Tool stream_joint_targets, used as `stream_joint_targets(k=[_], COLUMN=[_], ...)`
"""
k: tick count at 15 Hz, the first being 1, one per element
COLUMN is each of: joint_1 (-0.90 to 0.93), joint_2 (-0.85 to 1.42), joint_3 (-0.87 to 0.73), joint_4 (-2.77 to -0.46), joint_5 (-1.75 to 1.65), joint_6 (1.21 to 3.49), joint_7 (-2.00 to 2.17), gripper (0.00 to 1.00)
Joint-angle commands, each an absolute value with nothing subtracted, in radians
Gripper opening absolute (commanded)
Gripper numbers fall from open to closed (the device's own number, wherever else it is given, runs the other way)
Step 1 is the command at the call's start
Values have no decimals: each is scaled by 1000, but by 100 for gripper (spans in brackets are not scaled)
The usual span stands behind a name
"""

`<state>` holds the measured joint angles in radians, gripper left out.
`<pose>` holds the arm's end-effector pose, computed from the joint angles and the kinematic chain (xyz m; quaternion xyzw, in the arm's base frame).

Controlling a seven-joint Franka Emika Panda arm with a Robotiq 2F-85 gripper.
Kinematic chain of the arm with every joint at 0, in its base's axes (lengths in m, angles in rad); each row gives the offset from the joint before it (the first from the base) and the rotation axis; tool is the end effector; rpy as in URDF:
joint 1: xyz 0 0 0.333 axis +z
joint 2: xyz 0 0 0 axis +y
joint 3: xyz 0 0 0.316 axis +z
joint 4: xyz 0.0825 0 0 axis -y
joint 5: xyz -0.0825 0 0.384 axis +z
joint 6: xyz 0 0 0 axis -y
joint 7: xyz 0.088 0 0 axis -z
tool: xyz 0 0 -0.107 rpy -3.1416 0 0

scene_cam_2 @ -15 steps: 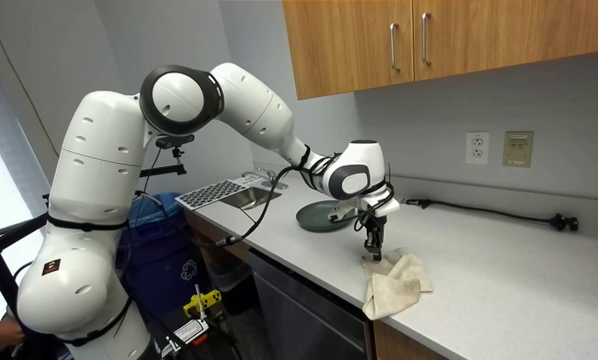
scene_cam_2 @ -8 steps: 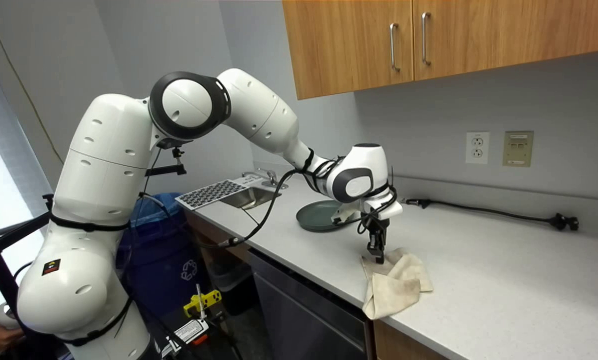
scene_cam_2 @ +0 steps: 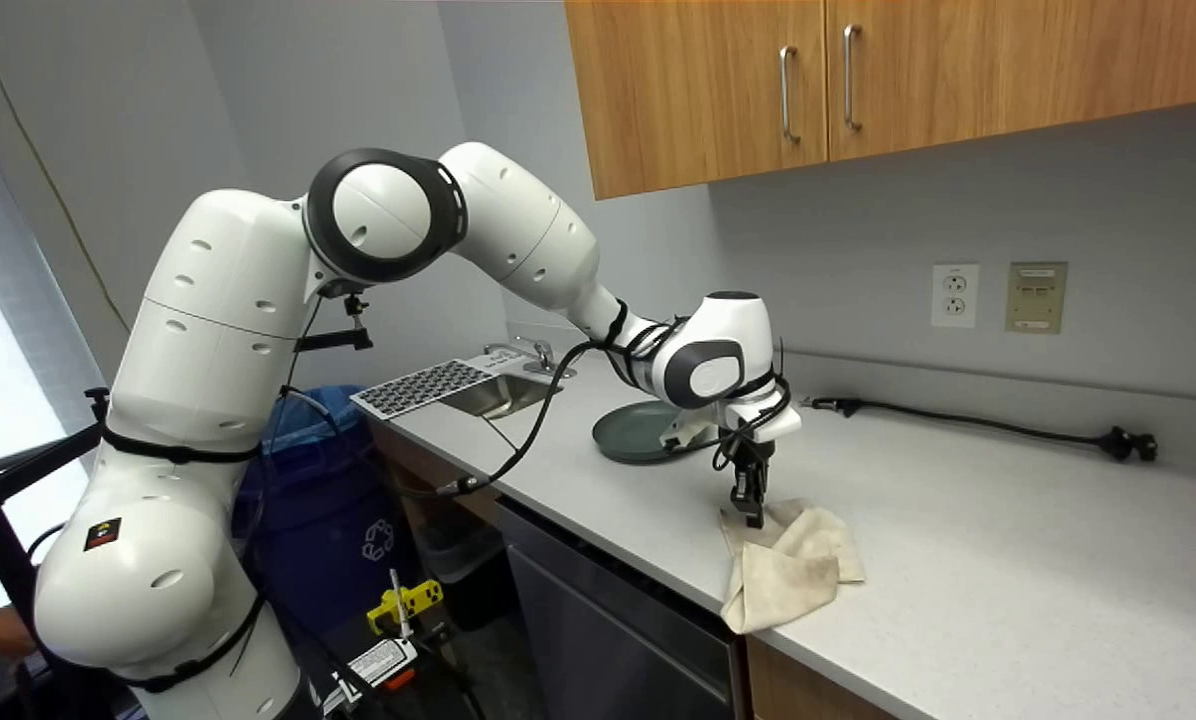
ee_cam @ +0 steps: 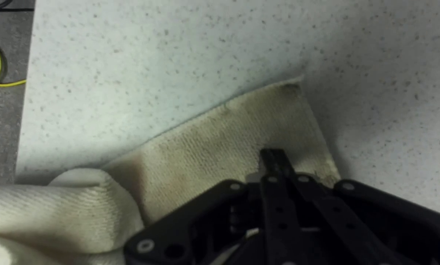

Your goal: Lay the white cloth flat on the countertop

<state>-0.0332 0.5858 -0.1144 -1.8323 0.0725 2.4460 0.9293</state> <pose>0.6445 -0.0908 0.2152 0.8493 -0.5277 0.0181 0.0009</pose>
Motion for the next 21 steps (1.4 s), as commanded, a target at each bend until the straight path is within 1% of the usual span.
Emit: stream_joint_targets(k=[1, 13, 21], joint_1=[-19, 23, -10], joint_2=[630, 744, 696], joint_3=[-87, 0, 34], joint_4=[-1764, -1556, -1605], joint_5=[114, 163, 338], joint_6=[2399, 2269, 2172], joint_7=[888, 843, 781], gripper=[0, 0, 0])
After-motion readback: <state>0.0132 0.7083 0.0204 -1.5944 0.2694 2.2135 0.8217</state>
